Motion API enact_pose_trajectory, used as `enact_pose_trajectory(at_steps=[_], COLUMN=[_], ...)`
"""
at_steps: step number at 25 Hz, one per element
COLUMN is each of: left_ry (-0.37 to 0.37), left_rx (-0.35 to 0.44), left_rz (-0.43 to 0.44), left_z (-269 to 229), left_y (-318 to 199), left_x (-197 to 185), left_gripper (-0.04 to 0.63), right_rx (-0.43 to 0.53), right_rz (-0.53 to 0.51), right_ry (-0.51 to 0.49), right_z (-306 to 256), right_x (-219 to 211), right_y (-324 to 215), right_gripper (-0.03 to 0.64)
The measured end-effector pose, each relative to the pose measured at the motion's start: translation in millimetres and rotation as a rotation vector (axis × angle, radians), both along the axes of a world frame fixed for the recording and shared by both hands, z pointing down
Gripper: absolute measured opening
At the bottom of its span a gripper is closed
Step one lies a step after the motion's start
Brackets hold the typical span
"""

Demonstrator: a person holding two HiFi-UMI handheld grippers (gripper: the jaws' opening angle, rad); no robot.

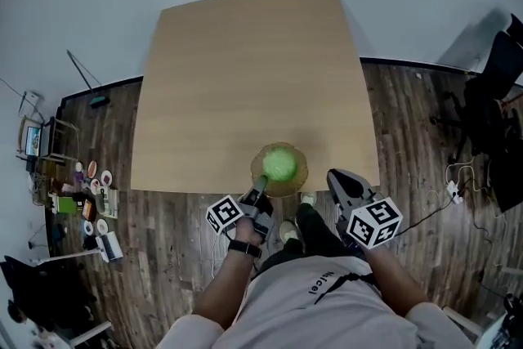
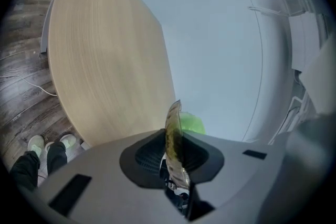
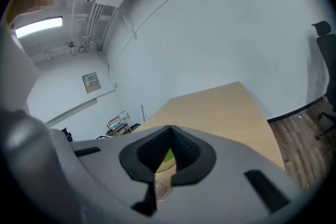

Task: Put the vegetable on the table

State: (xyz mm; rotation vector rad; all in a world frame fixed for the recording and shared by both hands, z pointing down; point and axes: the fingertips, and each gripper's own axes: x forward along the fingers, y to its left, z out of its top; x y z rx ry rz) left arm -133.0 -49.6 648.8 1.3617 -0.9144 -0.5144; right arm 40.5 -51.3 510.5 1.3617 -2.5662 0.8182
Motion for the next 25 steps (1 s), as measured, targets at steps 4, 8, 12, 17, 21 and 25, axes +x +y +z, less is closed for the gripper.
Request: enact_pose_trajectory(at_steps=[4, 8, 12, 17, 21, 25], left_ry=[-0.009, -0.023, -0.053, -0.086, -0.084, -0.076], left_rx=[-0.004, -0.001, -0.015, -0.033, -0.065, -0.078], left_rz=[-0.023, -0.049, -0.098, -0.144, -0.171, -0.186], left_z=[13, 23, 38, 59, 82, 98], left_y=[-27, -58, -80, -97, -105, -107], left_x=[-2, -4, -8, -10, -12, -12], left_gripper=[0.061, 0.061, 0.061, 0.063, 0.064, 0.066], right_rx=[-0.007, -0.017, -0.036, -0.066, -0.103, -0.13], right_rz=[-0.034, -0.073, -0.118, -0.163, -0.166, -0.152], right_ry=[-0.01, -0.02, -0.034, -0.016, -0.01, -0.005], right_z=[7, 16, 31, 54, 70, 81], right_x=[-7, -9, -9, -15, -21, -18], right_y=[-37, -76, -106, -127, -134, -131], right_gripper=[0.014, 0.014, 0.014, 0.014, 0.014, 0.014])
